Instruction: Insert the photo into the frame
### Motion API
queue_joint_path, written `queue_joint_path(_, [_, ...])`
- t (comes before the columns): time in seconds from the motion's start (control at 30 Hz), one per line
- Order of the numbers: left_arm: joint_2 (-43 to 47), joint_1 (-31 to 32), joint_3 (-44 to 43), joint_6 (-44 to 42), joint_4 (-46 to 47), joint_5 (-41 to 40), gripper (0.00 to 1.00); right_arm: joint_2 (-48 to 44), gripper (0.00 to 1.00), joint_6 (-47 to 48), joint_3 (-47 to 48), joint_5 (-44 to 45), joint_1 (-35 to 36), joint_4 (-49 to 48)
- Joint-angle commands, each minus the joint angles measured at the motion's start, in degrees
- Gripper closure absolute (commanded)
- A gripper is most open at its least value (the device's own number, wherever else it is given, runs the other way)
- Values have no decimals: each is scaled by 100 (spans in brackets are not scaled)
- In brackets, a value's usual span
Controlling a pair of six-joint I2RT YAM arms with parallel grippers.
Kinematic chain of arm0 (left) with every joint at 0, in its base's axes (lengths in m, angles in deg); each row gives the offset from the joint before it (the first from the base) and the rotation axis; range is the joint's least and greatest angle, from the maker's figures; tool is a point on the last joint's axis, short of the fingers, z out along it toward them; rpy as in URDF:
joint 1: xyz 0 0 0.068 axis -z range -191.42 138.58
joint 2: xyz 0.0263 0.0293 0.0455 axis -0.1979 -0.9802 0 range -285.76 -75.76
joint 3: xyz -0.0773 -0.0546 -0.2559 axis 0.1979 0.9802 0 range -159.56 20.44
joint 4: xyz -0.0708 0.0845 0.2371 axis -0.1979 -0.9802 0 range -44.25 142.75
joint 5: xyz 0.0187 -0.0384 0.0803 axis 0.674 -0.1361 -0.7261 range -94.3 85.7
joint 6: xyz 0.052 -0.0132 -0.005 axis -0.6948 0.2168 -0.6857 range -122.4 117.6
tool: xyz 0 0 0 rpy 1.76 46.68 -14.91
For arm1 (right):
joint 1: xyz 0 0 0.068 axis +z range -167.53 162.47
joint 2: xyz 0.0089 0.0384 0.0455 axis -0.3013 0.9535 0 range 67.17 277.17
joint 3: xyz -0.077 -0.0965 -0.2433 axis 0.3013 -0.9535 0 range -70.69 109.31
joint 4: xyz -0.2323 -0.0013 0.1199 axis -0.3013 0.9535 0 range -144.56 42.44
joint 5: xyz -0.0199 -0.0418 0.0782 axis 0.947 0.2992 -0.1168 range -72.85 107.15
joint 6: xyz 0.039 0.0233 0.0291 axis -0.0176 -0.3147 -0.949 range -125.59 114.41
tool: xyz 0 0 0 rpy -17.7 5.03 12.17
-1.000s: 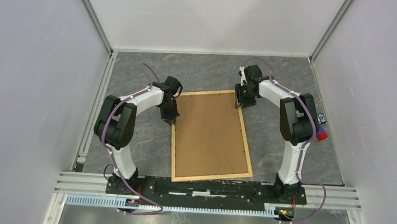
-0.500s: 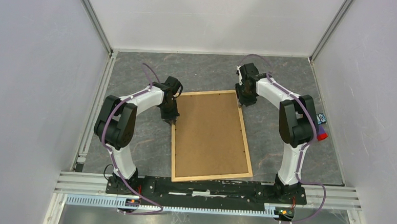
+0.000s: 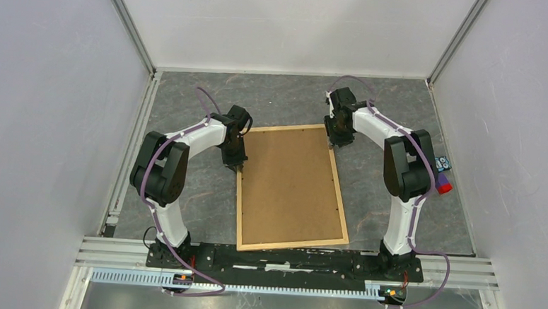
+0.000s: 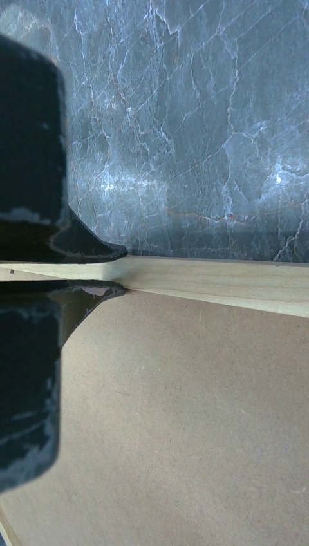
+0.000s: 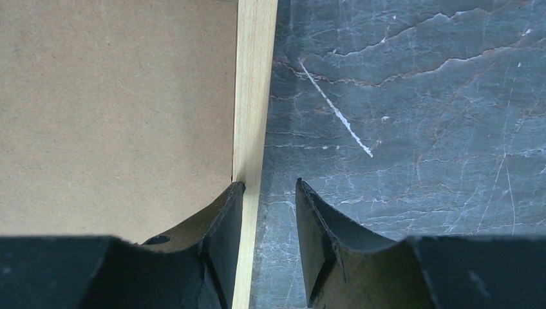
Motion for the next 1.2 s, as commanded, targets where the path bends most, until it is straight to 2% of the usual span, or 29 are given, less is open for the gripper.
queue_joint_path(0.0, [-345, 94, 101, -57, 277, -163, 98, 88, 58, 68, 147, 52, 33, -57])
queue_joint_path(0.9, [-331, 111, 111, -51, 270, -181, 98, 208, 59, 79, 130, 82, 42, -26])
queue_joint_path(1.17, [-343, 112, 111, -53, 268, -181, 98, 113, 59, 46, 42, 448, 35, 25])
